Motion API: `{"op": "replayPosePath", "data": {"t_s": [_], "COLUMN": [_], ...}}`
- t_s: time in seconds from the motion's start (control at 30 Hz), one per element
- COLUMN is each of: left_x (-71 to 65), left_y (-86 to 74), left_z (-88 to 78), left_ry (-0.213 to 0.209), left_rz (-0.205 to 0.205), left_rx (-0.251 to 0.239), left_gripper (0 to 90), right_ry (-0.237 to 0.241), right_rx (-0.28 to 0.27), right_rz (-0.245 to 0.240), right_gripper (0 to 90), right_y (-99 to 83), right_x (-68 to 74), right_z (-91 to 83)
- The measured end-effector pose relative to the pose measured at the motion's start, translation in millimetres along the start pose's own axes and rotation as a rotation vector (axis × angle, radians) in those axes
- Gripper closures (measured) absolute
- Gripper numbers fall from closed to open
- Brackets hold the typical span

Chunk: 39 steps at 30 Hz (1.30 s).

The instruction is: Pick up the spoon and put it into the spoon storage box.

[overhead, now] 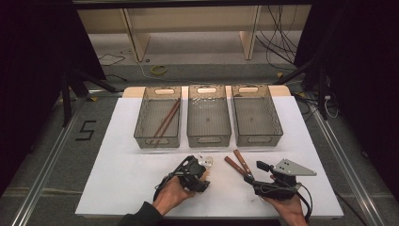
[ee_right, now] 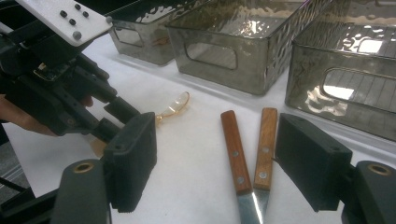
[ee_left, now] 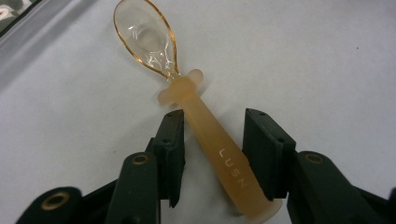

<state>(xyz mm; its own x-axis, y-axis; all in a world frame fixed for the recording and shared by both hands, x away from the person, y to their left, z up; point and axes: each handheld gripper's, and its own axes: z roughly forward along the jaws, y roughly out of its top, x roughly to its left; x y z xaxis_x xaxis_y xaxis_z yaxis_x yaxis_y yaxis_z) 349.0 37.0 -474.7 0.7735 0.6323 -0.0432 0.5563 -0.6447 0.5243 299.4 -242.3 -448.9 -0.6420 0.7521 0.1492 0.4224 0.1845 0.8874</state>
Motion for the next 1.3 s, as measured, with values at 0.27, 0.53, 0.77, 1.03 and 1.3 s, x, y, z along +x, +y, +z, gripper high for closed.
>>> {"op": "replayPosePath", "data": {"t_s": [0.27, 0.53, 0.77, 1.03, 1.3], "left_x": [5.4, 12.0, 17.9, 24.9, 35.3], "left_y": [-1.2, -2.9, -3.2, -0.3, 2.3], "left_z": [-0.9, -1.4, -6.3, -24.4, -37.9], "left_ry": [-0.024, -0.056, -0.057, -0.067, -0.069], "left_rz": [-0.01, -0.022, -0.023, -0.013, -0.024], "left_rx": [-0.008, -0.023, -0.044, -0.099, -0.159], "left_gripper": [66.4, 75.5, 76.1, 76.2, 76.2], "right_ry": [-0.002, 0.0, -0.002, -0.003, -0.003], "right_rx": [-0.003, -0.001, -0.006, -0.006, -0.003], "right_rz": [0.002, 0.002, 0.003, 0.004, 0.007], "right_gripper": [30.4, 30.4, 30.4, 30.4, 30.4], "right_y": [0.2, 0.1, 0.2, 0.2, -0.2], "right_x": [-0.1, -0.2, -1.6, -1.9, -2.0], "right_z": [-0.7, -0.4, -1.0, -1.1, -0.6]}}
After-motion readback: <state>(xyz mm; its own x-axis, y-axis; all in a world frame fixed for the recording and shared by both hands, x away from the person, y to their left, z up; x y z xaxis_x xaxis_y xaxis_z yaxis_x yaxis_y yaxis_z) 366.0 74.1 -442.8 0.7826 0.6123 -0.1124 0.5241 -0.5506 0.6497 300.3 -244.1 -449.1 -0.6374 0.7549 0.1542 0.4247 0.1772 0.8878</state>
